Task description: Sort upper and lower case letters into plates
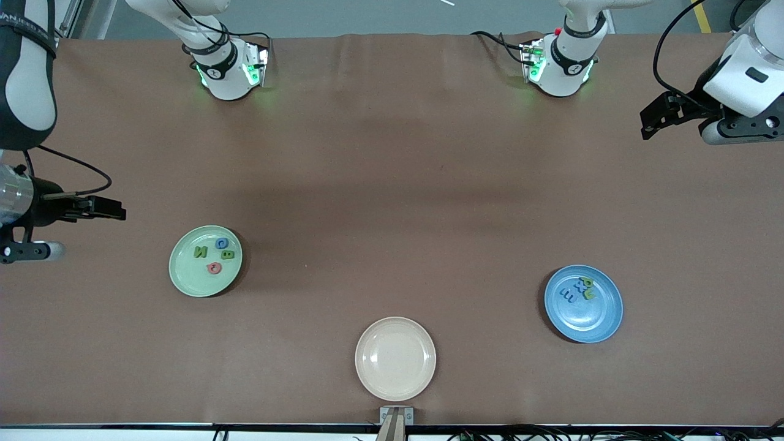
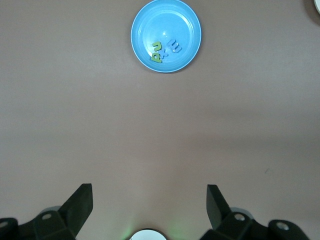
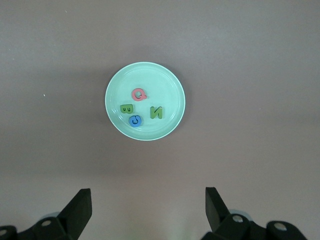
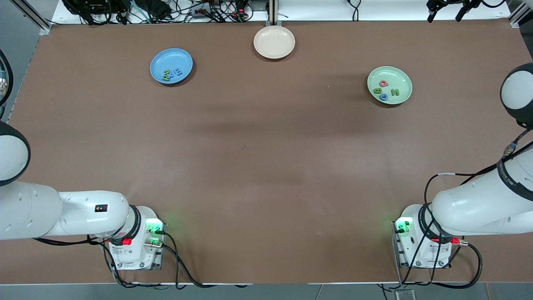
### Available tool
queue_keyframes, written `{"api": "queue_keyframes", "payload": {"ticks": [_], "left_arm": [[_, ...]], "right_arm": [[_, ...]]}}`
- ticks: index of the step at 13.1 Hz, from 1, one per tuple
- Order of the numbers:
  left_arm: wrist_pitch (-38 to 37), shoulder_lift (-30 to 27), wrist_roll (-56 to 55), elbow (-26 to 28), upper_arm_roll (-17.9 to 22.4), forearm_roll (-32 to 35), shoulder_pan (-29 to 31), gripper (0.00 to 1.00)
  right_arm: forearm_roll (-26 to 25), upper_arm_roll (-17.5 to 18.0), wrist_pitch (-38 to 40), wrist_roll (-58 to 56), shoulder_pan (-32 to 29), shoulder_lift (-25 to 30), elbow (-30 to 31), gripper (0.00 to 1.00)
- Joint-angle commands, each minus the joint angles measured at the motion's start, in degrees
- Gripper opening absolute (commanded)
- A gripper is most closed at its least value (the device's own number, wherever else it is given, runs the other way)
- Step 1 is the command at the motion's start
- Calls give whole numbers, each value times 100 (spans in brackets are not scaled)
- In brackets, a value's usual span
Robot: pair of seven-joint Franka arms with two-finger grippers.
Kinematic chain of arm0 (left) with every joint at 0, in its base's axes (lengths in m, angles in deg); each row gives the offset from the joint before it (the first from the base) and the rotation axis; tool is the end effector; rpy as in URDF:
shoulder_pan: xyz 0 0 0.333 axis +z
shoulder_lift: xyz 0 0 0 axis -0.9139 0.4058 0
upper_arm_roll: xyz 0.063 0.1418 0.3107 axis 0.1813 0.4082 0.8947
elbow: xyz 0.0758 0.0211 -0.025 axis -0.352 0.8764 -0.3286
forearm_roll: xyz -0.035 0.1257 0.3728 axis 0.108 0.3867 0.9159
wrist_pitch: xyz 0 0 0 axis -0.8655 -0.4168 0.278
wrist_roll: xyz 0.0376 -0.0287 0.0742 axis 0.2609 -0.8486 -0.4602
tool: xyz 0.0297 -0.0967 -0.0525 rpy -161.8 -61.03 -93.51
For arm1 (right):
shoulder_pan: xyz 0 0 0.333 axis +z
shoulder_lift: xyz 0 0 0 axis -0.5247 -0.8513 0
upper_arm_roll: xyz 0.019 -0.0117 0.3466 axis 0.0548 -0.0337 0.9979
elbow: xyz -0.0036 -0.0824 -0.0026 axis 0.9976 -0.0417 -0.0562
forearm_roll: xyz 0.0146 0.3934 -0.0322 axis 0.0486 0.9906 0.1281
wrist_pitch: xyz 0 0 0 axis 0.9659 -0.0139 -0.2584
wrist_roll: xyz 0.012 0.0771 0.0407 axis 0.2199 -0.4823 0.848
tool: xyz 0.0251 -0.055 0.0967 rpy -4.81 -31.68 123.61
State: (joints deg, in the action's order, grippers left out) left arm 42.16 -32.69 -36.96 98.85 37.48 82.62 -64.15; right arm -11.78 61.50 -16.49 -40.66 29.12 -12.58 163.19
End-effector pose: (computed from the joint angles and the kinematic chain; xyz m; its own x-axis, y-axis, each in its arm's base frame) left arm 0.5070 -0.0739 0.6641 0.9993 0.0194 -0.0321 0.0179 -0.9987 -0.0477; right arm 0.6360 -0.0212 0.5646 0.9857 0.0341 -0.1651 0.0320 -0.9994 -0.0155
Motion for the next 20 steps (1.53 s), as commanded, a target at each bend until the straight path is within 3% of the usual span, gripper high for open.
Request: {"api": "queue_keyframes", "payload": {"ticks": [1,5,10,20], "left_arm": [[50,-79,90,-26,-14,-92,20,100],[23,-61,126,-79,-14,-92,12,100],[23,-43,134,-132,-111,-101,12,100],[6,176,143,-422,-164,-92,82,100]], "right_arm": [[28,79,-188,-100,-56,572,588,100],[-8,-166,-293,-100,304,950,947,100],[-8,-184,-636,-100,270,1469,1624,100],[1,-123,-539,-126,208,2058,1880,100]]}}
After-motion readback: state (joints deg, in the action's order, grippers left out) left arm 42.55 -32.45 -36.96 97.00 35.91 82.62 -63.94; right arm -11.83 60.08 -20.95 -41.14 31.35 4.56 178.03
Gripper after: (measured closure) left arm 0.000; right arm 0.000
